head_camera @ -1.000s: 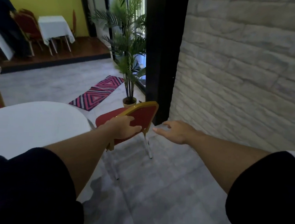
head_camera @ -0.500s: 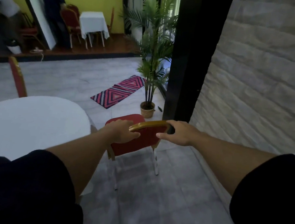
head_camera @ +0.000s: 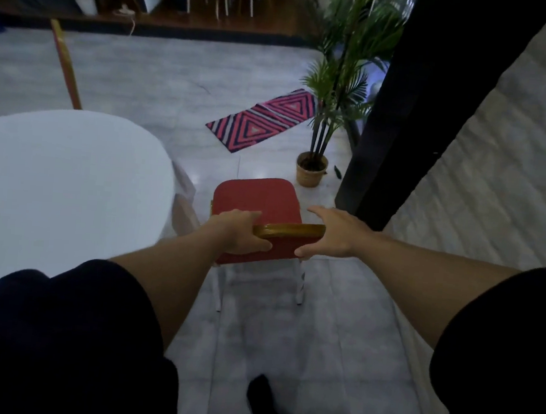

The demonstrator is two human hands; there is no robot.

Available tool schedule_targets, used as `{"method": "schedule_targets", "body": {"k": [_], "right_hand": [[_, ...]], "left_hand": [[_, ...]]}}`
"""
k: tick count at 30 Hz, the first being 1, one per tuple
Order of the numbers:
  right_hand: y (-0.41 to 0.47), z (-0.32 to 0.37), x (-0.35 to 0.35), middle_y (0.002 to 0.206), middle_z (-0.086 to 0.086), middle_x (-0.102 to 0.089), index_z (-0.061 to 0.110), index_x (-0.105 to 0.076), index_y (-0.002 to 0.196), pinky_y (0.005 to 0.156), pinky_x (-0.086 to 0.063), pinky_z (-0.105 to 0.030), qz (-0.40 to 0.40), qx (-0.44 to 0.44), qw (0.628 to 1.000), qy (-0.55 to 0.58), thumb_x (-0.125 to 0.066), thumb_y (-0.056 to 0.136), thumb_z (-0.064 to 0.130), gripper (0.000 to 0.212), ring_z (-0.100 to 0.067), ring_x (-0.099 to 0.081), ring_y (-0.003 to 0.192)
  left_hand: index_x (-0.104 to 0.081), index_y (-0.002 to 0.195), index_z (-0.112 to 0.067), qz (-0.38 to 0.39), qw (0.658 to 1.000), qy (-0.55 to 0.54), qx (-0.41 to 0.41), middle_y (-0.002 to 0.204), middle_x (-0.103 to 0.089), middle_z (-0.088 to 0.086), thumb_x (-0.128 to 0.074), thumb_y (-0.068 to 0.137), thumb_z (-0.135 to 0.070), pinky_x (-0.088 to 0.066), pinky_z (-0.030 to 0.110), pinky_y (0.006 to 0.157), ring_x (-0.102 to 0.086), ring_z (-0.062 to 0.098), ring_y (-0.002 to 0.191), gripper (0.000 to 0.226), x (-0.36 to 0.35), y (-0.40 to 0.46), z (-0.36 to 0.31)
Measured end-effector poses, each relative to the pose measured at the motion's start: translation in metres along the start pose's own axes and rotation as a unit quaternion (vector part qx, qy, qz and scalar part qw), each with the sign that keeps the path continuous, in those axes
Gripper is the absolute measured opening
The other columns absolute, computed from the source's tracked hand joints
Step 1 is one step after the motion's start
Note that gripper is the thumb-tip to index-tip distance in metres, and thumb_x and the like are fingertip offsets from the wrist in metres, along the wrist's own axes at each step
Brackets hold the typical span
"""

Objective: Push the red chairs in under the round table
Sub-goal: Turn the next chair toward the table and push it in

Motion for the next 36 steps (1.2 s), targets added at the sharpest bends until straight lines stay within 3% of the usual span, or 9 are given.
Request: {"method": "schedule_targets", "body": {"k": [2,4,7,12,17,20,25,30,36], "right_hand": [[0.022,0.0,-0.007,0.166,-0.005,-0.039,0.03,-0.025,0.165,0.114,-0.042,-0.048,0.013,0.01,1.0,-0.014,-0.082,0.069,0.076,0.12,-0.031,-0.043,0.147],[0.049,0.002,-0.017,0.162,-0.005,-0.044,0.031,-0.027,0.164,0.113,-0.043,-0.049,0.039,0.027,0.998,-0.03,-0.083,0.07,0.073,0.117,-0.031,-0.047,0.143],[0.075,0.005,-0.032,0.152,-0.004,-0.053,0.031,-0.034,0.161,0.106,-0.048,-0.045,0.058,0.049,0.997,-0.033,-0.087,0.072,0.063,0.108,-0.028,-0.054,0.132],[0.101,0.005,-0.055,0.123,0.007,-0.07,0.046,-0.057,0.14,0.091,-0.056,-0.044,0.097,0.093,0.99,-0.051,-0.075,0.087,0.048,0.056,-0.02,-0.066,0.102],[0.107,0.002,-0.061,0.092,0.014,-0.071,0.06,-0.064,0.119,0.077,-0.055,-0.038,0.123,0.137,0.982,-0.052,-0.062,0.087,0.034,0.041,-0.019,-0.066,0.081],[0.11,-0.001,-0.058,0.09,0.009,-0.071,0.069,-0.059,0.114,0.075,-0.054,-0.039,0.134,0.167,0.974,-0.071,-0.057,0.082,0.036,0.046,-0.025,-0.067,0.081],[0.117,-0.024,-0.047,0.079,0.01,-0.067,0.076,-0.053,0.082,0.071,-0.057,-0.041,0.135,0.22,0.961,-0.101,-0.056,0.083,0.032,0.045,-0.022,-0.065,0.075],[0.122,-0.052,-0.026,0.075,0.009,-0.066,0.049,-0.069,0.1,0.064,-0.051,-0.035,0.152,0.278,0.938,-0.144,-0.059,0.085,0.024,0.031,-0.02,-0.063,0.072],[0.126,-0.077,-0.012,0.081,0.012,-0.068,0.053,-0.069,0.121,0.062,-0.048,-0.032,0.176,0.343,0.905,-0.181,-0.062,0.086,0.023,0.047,-0.016,-0.061,0.071]], "left_hand": [[-0.029,0.163,-0.025,0.017,1.0,-0.004,0.002,0.154,-0.052,0.011,-0.065,0.087,-0.063,-0.045,0.048,0.111,-0.052,0.035,0.137,0.092,-0.009,0.015,0.006],[-0.043,0.155,-0.027,0.048,0.999,-0.027,0.005,0.139,-0.062,0.009,-0.068,0.085,-0.054,-0.05,0.048,0.107,-0.06,0.033,0.126,0.078,-0.022,0.03,0.019],[-0.069,0.118,-0.032,0.067,0.997,-0.046,-0.001,0.106,-0.073,0.001,-0.067,0.083,-0.04,-0.058,0.047,0.092,-0.07,0.027,0.099,0.037,-0.037,0.044,0.034],[-0.065,0.091,-0.037,0.082,0.996,-0.03,-0.016,0.097,-0.074,-0.001,-0.053,0.075,-0.04,-0.057,0.043,0.088,-0.069,0.028,0.093,0.021,-0.034,0.049,0.033],[-0.069,0.125,-0.039,0.065,0.998,-0.022,-0.004,0.113,-0.073,0.002,-0.056,0.086,-0.034,-0.052,0.038,0.091,-0.068,0.03,0.106,0.041,-0.039,0.051,0.032],[-0.069,0.123,-0.043,0.064,0.998,-0.023,0.012,0.112,-0.073,0.001,-0.053,0.082,-0.037,-0.051,0.039,0.091,-0.068,0.029,0.107,0.044,-0.038,0.052,0.029],[-0.069,0.123,-0.041,0.052,0.997,-0.036,0.039,0.111,-0.075,-0.001,-0.054,0.085,-0.034,-0.044,0.035,0.082,-0.068,0.029,0.105,0.042,-0.043,0.052,-0.003],[-0.069,0.109,-0.036,0.032,0.99,-0.097,0.095,0.091,-0.068,-0.005,-0.051,0.084,-0.032,-0.05,0.037,0.083,-0.067,0.025,0.092,0.031,-0.059,0.051,-0.045],[-0.063,0.098,-0.034,-0.004,0.978,-0.145,0.15,0.09,-0.067,-0.006,-0.053,0.088,-0.033,-0.049,0.037,0.085,-0.066,0.022,0.09,0.015,-0.078,0.05,-0.084]]}}
Point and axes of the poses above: each hand's wrist, its own y-axis towards the middle knuckle, its own x-axis out of the back of the hand, z = x × y, the point moved 7 cm from there along y, towards the middle knuckle
